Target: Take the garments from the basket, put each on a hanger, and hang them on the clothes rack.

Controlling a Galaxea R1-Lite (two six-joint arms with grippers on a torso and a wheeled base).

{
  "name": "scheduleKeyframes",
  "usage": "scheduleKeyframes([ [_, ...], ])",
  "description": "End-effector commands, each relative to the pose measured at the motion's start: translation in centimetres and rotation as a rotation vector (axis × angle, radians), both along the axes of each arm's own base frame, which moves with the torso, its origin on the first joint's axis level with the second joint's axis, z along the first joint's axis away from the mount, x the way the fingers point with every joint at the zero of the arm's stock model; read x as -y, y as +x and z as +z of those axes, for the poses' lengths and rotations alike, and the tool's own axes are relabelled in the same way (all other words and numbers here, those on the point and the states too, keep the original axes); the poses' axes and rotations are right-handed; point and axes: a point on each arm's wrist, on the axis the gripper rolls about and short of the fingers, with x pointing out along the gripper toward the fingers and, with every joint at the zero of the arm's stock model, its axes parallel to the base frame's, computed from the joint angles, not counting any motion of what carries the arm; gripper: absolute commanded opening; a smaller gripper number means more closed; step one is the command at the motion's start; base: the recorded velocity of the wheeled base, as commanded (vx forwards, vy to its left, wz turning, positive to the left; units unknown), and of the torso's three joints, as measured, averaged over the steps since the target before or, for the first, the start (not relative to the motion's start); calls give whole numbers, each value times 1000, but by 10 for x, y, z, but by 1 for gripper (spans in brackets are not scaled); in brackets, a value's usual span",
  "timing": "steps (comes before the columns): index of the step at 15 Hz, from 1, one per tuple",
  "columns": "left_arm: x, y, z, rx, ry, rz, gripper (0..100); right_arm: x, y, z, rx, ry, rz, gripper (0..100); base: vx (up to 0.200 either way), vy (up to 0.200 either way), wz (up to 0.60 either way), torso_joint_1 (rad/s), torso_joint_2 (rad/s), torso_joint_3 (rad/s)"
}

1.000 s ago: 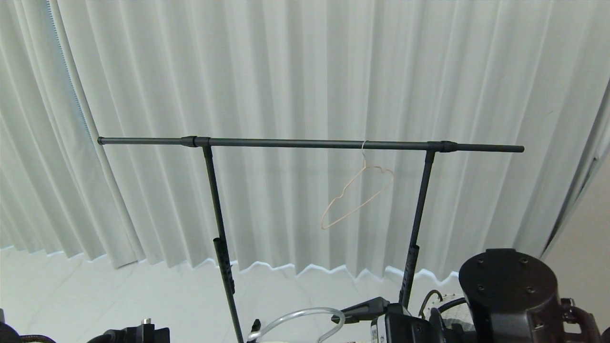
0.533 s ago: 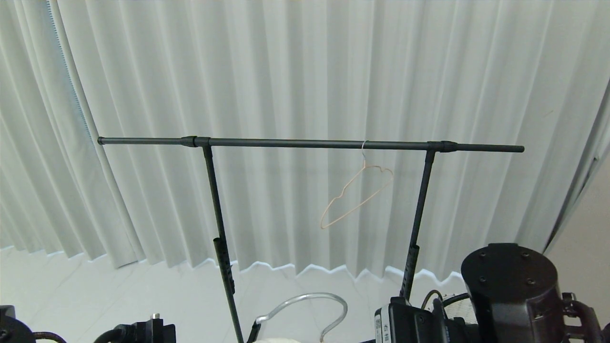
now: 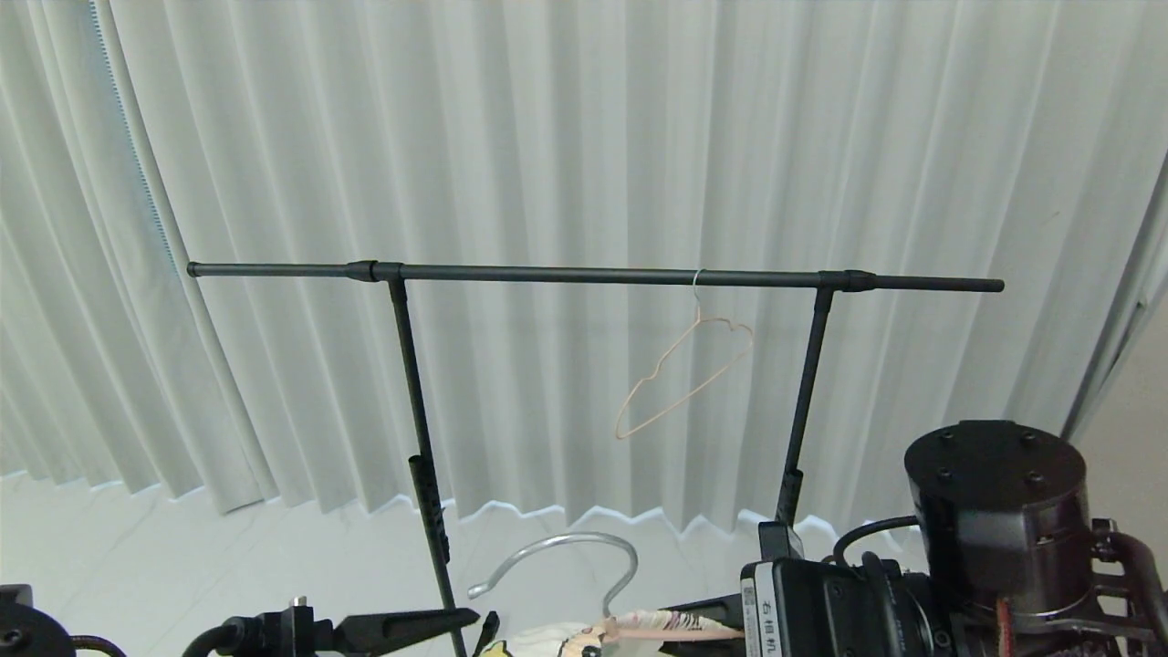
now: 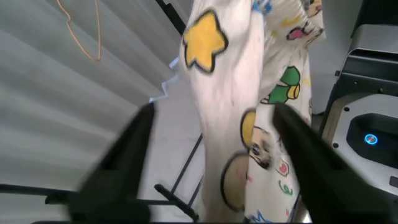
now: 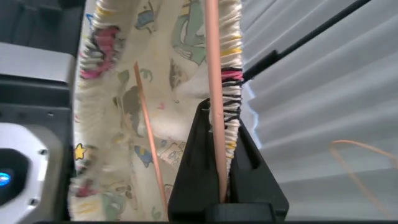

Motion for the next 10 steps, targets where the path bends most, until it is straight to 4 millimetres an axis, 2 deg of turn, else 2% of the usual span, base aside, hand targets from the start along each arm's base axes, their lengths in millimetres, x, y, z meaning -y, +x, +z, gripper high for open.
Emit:
scheduleKeyframes([
  [1, -3, 5, -1, -3, 0, 44, 100, 9, 5, 8, 56, 21, -14, 0, 0, 0, 0, 0, 0, 0],
  [5, -19, 9, -3, 0, -12, 142, 100, 32, 23, 14, 144, 15, -58, 0, 0, 0, 0, 0, 0, 0],
  [9, -34, -3, -8, 18, -34, 148, 100, 55, 45, 12, 125, -10, -168, 0, 0, 0, 0, 0, 0, 0],
  [10, -45, -10, -16, 17, -34, 165, 100, 60, 51, 12, 129, -10, -192, 0, 0, 0, 0, 0, 0, 0],
])
